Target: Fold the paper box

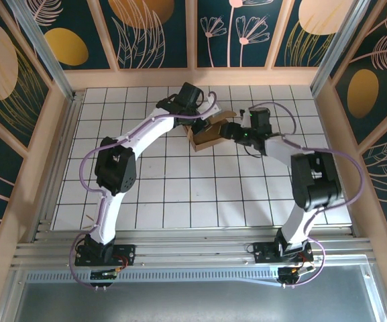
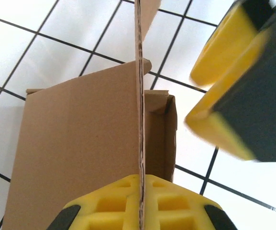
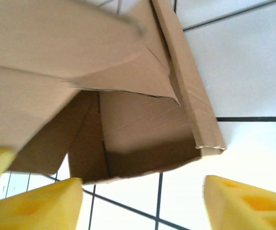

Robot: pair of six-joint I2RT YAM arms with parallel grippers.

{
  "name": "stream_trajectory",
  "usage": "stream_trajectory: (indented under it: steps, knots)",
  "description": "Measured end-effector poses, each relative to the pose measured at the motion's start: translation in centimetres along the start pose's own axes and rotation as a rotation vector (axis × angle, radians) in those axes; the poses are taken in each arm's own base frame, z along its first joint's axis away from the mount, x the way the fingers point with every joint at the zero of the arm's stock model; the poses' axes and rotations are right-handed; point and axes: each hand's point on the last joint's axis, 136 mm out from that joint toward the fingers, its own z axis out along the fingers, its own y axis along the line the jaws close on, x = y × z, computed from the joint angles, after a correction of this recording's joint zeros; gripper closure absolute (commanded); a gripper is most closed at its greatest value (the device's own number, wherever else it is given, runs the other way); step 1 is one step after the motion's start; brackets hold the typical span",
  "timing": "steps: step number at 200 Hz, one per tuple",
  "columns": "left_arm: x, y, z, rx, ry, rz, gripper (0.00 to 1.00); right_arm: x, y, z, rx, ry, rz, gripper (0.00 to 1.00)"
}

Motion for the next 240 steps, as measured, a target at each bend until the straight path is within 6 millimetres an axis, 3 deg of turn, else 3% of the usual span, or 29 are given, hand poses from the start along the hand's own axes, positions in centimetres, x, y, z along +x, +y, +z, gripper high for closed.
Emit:
stream_trajectory:
  steps: [44,73,88,104,119,137,157,179,204,223,240]
  knots:
    - [0.2,-0.8,0.7,0.007,0.001,0.043,1.00,-1.9,2.5,-5.8,-0.121,-0.152,-0.032,0.25]
    - [2.0,-1.6,2.1,-0.003,0.025,0.089,0.78,-4.7,1.6,-10.6,-0.128,-0.300,0.071,0.25]
    - [2.6,-2.1,2.3,-0.010,0.028,0.101,0.50,-6.3,0.1,-12.1,-0.089,-0.359,0.113,0.25]
    - [2.5,-2.6,1.9,-0.020,0.013,0.117,0.29,-7.4,-0.8,-12.2,-0.055,-0.369,0.137,0.26]
    - [1.9,-2.8,0.9,-0.030,-0.017,0.132,0.12,-8.4,-1.0,-11.5,-0.042,-0.351,0.151,0.26]
    - [0.6,-3.2,-1.2,-0.044,-0.079,0.122,0.04,-9.5,-1.2,-9.9,-0.028,-0.312,0.166,0.29]
    - [-1.6,-3.7,-5.4,-0.076,-0.191,0.091,0.03,-10.4,-1.1,-7.3,-0.016,-0.247,0.162,0.34]
    - [-4.8,-3.9,-11.5,-0.137,-0.350,0.005,0.07,-10.3,-0.6,-3.7,-0.025,-0.153,0.150,0.33]
    - [-7.5,-2.0,-17.4,-0.239,-0.503,-0.237,0.14,-9.2,-0.7,0.2,0.002,-0.017,0.152,0.36]
    - [-6.4,1.4,-18.5,-0.280,-0.537,-0.526,0.14,-8.5,-0.5,2.7,0.042,0.055,0.128,0.45]
    - [-2.6,4.6,-16.9,-0.303,-0.518,-0.767,0.16,-6.7,-0.3,4.0,0.077,0.118,0.115,0.48]
